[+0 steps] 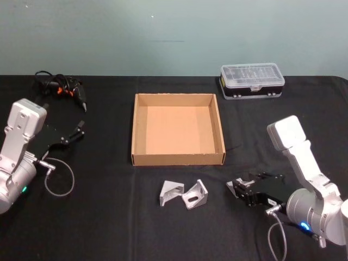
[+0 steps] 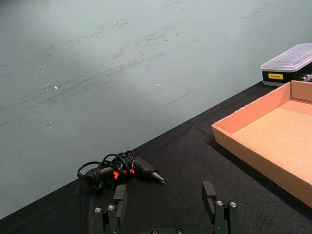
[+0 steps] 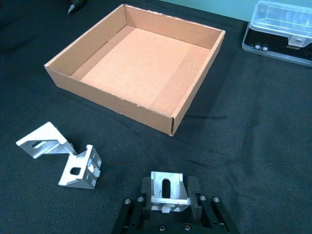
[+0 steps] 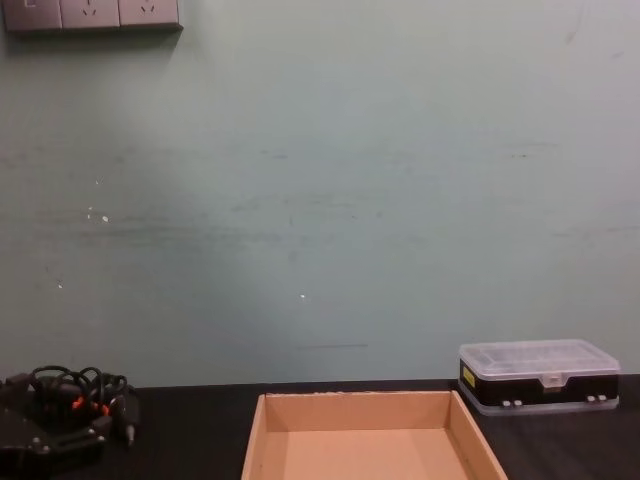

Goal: Use one hand to pick up the angle iron from the table and place it into the box.

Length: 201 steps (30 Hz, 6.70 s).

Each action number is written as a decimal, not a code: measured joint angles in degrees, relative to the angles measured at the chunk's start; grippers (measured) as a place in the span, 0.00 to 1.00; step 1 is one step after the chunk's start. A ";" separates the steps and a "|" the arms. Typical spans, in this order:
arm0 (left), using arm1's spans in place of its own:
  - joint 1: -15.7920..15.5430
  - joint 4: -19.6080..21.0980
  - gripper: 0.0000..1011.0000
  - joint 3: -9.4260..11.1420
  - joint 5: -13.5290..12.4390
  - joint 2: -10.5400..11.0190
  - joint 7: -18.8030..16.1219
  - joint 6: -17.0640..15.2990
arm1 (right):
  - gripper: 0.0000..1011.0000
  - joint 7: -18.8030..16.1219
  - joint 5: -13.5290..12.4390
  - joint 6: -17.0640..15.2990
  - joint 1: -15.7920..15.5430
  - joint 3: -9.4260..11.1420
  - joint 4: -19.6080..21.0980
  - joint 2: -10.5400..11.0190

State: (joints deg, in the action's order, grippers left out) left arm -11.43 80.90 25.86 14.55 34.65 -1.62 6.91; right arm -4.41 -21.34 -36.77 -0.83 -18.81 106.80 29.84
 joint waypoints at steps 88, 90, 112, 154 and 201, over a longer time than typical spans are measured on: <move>0.00 0.00 1.00 0.00 0.00 0.00 0.00 0.00 | 0.44 -15.89 12.92 14.30 30.28 -7.16 -36.17 -14.95; 0.00 0.00 1.00 0.00 0.00 0.00 0.00 0.00 | 0.44 -16.03 13.09 14.40 30.36 -7.12 -36.50 -15.16; 0.00 0.00 1.00 0.00 0.00 0.00 0.00 0.00 | 0.60 -16.13 13.66 14.63 30.71 -6.68 -37.94 -16.13; 0.00 0.00 1.00 0.00 -0.01 0.00 0.00 0.00 | 0.99 -18.14 12.22 7.27 21.64 -4.23 -17.88 -9.55; 0.00 0.00 1.00 0.00 0.00 0.00 0.00 0.00 | 0.99 -19.54 12.90 -18.41 12.78 -5.30 -1.07 -7.66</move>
State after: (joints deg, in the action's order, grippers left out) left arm -11.43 80.90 25.86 14.55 34.64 -1.62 6.91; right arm -23.95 -8.44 -55.18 11.95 -24.10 105.73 22.18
